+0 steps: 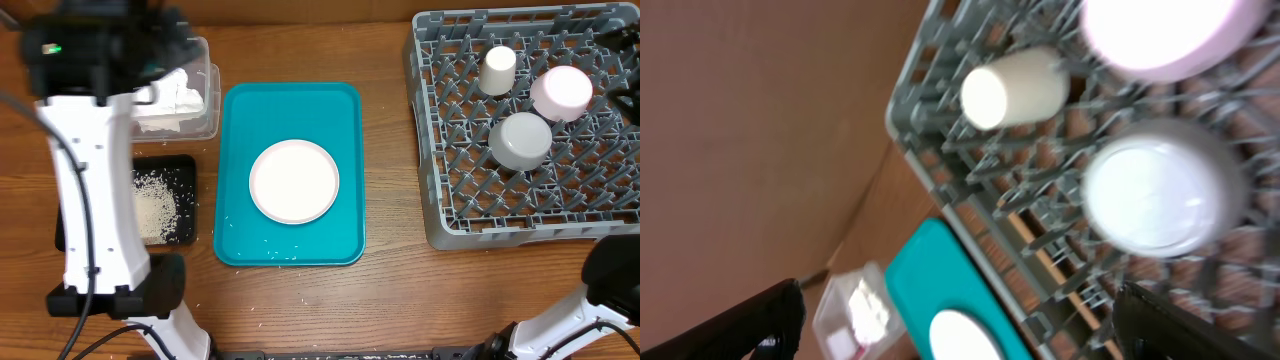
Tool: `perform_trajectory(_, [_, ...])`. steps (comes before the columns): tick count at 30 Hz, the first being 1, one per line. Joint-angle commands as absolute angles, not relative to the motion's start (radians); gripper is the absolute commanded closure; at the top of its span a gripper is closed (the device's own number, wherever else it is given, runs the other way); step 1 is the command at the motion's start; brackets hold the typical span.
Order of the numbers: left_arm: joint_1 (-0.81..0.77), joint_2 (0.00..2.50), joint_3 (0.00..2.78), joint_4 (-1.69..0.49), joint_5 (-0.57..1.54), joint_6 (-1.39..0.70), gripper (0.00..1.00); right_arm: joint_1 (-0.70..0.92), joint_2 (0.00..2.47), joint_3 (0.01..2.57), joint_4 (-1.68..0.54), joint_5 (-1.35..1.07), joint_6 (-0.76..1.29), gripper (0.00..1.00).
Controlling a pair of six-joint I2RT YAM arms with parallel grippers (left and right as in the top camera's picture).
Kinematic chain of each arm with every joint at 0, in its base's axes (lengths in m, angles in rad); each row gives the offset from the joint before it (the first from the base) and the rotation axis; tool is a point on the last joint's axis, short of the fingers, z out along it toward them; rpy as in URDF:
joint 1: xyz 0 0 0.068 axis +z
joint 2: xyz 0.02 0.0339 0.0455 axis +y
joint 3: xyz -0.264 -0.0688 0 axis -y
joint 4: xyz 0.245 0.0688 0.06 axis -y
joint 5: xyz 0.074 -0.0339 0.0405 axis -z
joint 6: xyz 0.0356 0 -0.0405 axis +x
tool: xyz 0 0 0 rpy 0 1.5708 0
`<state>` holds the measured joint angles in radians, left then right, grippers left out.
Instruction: Sort waste into correct bins and load items into the dishwasher
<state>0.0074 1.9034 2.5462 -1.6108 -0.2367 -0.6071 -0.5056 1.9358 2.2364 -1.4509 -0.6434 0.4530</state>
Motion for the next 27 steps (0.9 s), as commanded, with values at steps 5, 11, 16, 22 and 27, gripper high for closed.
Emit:
perform_trajectory(5, [0.178,1.943,2.547,-1.641,-0.271,-0.605,0.00,-0.078,1.935,2.231,-1.448,-0.376,0.476,0.00])
perform_trajectory(11, [0.236,1.951,2.546,-1.689,-0.297,-0.598,0.00,0.173,1.940,2.231,-1.378,-0.130,0.469,0.00])
perform_trajectory(16, [0.242,1.951,2.546,-1.689,-0.299,-0.598,0.00,0.317,1.954,2.211,-1.343,-0.125,0.464,0.00])
perform_trajectory(22, [0.242,1.951,2.546,-1.689,-0.295,-0.598,0.00,0.464,2.031,2.069,-1.332,-0.015,0.465,0.00])
perform_trajectory(27, [0.242,1.951,2.546,-1.689,-0.295,-0.598,0.00,0.520,2.107,1.966,-1.300,-0.017,0.466,0.00])
